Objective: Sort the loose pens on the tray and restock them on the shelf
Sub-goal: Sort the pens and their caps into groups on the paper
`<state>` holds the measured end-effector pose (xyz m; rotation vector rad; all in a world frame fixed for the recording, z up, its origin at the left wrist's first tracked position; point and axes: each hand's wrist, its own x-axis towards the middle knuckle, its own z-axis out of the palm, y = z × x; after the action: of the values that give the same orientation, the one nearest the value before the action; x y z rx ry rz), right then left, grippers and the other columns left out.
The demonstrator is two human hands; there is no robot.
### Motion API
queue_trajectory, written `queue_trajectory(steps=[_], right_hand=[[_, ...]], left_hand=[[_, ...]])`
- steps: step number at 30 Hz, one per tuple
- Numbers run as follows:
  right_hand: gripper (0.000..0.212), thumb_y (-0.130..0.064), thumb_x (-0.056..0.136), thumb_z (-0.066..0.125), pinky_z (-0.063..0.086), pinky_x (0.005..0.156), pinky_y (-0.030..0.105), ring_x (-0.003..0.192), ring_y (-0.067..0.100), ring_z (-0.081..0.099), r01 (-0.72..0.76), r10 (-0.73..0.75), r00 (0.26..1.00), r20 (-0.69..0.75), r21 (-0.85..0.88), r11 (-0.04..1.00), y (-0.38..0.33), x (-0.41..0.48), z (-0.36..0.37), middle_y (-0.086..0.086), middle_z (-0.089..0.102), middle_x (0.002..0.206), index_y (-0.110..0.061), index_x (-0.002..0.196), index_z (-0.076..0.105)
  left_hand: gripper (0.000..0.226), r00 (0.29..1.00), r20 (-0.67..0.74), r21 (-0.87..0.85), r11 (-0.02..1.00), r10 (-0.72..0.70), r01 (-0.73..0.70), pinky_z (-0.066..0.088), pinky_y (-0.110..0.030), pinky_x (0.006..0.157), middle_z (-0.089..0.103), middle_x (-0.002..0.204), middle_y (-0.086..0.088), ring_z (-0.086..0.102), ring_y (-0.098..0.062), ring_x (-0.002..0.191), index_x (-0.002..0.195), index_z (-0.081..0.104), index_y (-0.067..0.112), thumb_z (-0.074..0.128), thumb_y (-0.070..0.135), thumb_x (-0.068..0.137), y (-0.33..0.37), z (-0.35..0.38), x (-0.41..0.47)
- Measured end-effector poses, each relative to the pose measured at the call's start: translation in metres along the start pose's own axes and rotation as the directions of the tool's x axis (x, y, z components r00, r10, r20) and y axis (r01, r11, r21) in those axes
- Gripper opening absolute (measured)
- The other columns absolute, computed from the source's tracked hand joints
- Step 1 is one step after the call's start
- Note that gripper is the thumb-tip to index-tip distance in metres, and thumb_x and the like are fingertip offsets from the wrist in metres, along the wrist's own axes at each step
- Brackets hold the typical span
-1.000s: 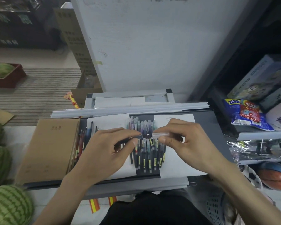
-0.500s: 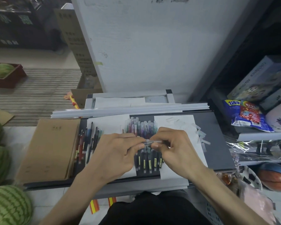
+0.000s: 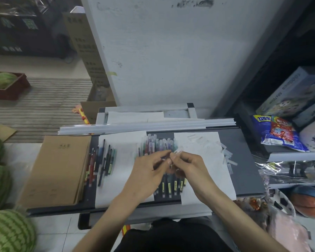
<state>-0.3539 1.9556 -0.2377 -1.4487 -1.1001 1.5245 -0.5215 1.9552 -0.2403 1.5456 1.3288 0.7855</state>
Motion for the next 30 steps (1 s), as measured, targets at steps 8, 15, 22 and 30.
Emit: queue_trajectory(steps=[8, 15, 22, 30], right_hand=[[0.033, -0.029, 0.105, 0.060, 0.058, 0.071, 0.036, 0.073, 0.029, 0.076, -0.158, 0.142, 0.986, -0.092, -0.194, 0.968, 0.031, 0.054, -0.031, 0.010, 0.079, 0.081, 0.000, 0.095, 0.073], [0.051, -0.040, 0.100, 0.064, 0.049, 0.063, 0.021, 0.057, 0.015, 0.069, -0.179, 0.187, 0.980, -0.072, -0.737, 0.652, 0.059, 0.100, -0.039, 0.000, 0.068, 0.052, -0.009, 0.059, 0.071], [0.053, -0.048, 0.095, 0.068, 0.056, 0.062, 0.033, 0.056, 0.023, 0.061, -0.165, 0.127, 0.985, -0.116, -0.847, 0.505, 0.074, 0.116, -0.029, 0.004, 0.057, 0.057, -0.011, 0.060, 0.052], [0.052, -0.052, 0.095, 0.066, 0.061, 0.067, 0.036, 0.058, 0.021, 0.064, -0.180, 0.097, 0.984, -0.152, -0.862, 0.473, 0.073, 0.118, -0.024, 0.004, 0.060, 0.059, -0.012, 0.063, 0.057]], left_hand=[[0.019, 0.984, 0.036, 0.120, 0.978, -0.176, 0.170, 0.063, -0.035, 0.077, 0.076, 0.091, 0.011, 0.069, -0.010, 0.065, 0.115, 0.075, 0.029, 0.061, 0.024, 0.104, -0.055, -0.008, 0.000], [0.023, 0.888, -0.333, 0.472, 0.760, -0.316, 0.447, 0.053, -0.034, 0.086, 0.079, 0.103, -0.006, 0.072, -0.027, 0.092, 0.115, 0.075, 0.016, 0.063, 0.019, 0.096, -0.129, -0.067, 0.011], [0.018, 0.849, -0.430, 0.521, 0.683, -0.308, 0.512, 0.052, -0.036, 0.076, 0.074, 0.092, -0.011, 0.066, -0.032, 0.086, 0.106, 0.073, 0.011, 0.061, 0.019, 0.095, -0.148, -0.089, 0.030], [0.016, 0.864, -0.385, 0.666, 0.551, -0.325, 0.504, 0.051, -0.038, 0.066, 0.071, 0.090, -0.014, 0.068, -0.037, 0.084, 0.104, 0.068, 0.007, 0.065, 0.019, 0.094, -0.156, -0.080, 0.040]])
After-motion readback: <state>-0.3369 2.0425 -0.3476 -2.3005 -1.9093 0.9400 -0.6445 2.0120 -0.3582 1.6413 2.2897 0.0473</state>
